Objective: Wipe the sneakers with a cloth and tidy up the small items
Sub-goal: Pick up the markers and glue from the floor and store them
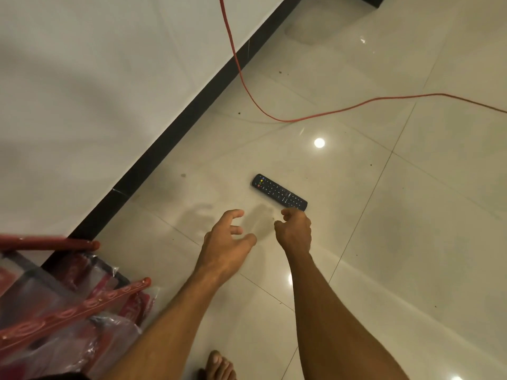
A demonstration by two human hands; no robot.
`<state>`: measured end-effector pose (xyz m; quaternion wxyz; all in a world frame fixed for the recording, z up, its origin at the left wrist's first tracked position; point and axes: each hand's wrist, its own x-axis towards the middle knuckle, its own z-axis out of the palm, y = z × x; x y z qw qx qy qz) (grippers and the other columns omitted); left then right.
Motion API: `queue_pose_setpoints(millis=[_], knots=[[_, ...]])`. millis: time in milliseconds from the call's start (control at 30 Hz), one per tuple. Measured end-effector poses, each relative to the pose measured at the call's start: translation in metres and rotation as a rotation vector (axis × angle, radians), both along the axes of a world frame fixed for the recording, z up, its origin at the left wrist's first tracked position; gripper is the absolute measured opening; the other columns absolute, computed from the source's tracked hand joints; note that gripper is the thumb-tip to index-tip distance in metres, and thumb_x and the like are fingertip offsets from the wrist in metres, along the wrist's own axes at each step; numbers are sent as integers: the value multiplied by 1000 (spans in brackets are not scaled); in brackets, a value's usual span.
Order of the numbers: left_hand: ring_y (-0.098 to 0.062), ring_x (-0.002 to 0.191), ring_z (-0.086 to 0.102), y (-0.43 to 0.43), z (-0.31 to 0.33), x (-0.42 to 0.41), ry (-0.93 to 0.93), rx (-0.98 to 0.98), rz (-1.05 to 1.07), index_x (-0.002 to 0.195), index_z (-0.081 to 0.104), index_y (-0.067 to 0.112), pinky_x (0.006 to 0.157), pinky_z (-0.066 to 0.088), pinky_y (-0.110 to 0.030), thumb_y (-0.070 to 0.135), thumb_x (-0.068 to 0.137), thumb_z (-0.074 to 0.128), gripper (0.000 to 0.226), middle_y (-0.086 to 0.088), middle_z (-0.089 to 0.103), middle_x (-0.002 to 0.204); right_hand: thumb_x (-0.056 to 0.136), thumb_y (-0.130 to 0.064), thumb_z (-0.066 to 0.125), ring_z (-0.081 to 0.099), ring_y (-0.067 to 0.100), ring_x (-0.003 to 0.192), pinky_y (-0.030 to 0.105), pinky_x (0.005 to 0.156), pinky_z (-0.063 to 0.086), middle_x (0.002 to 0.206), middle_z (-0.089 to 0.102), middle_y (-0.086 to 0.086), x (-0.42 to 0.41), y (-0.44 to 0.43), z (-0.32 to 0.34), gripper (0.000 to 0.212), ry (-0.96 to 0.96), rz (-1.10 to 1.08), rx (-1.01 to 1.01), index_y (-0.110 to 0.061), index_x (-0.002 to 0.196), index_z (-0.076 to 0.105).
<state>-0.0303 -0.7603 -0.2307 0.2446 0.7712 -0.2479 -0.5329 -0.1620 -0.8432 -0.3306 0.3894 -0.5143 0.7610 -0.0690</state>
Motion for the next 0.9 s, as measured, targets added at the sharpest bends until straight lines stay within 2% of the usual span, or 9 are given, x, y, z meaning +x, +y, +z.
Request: queue_pose_setpoints(millis=[133, 300, 500, 700, 900], knots=[[-17, 101, 62, -7, -6, 5, 23, -31, 58, 135, 46, 40, 87, 56, -41, 23, 87, 63, 53, 6, 57, 118, 86, -4, 58, 54, 25, 119, 30, 87, 43, 133, 56, 7, 2, -12, -24, 48, 104, 100, -28, -13, 133, 55], [-19, 106, 61, -14, -7, 11, 45, -21, 98, 137, 45, 40, 91, 54, -44, 23, 87, 64, 56, 5, 57, 122, 85, 3, 52, 45, 25, 126, 36, 93, 45, 137, 50, 7, 5, -33, -47, 54, 192, 233, -80, -10, 137, 49], [-18, 104, 62, -18, -8, 9, 59, -32, 94, 136, 45, 41, 90, 55, -43, 24, 86, 64, 56, 5, 57, 122, 83, 5, 51, 46, 31, 120, 41, 98, 42, 129, 51, 12, -3, -57, -65, 46, 296, 384, -87, -3, 127, 49], [-19, 102, 64, -21, -7, 10, 79, -22, 87, 135, 45, 40, 90, 55, -43, 24, 86, 63, 54, 5, 58, 119, 86, 1, 50, 40, 30, 126, 40, 106, 34, 135, 46, 12, -5, -64, -79, 48, 373, 484, -15, -3, 133, 41], [-18, 100, 64, -22, -9, 12, 85, 26, 89, 133, 47, 38, 90, 55, -43, 24, 87, 62, 51, 4, 60, 114, 88, -2, 55, 50, 33, 114, 42, 91, 44, 125, 49, 16, -2, -52, -85, 41, 394, 418, -22, -4, 126, 40]])
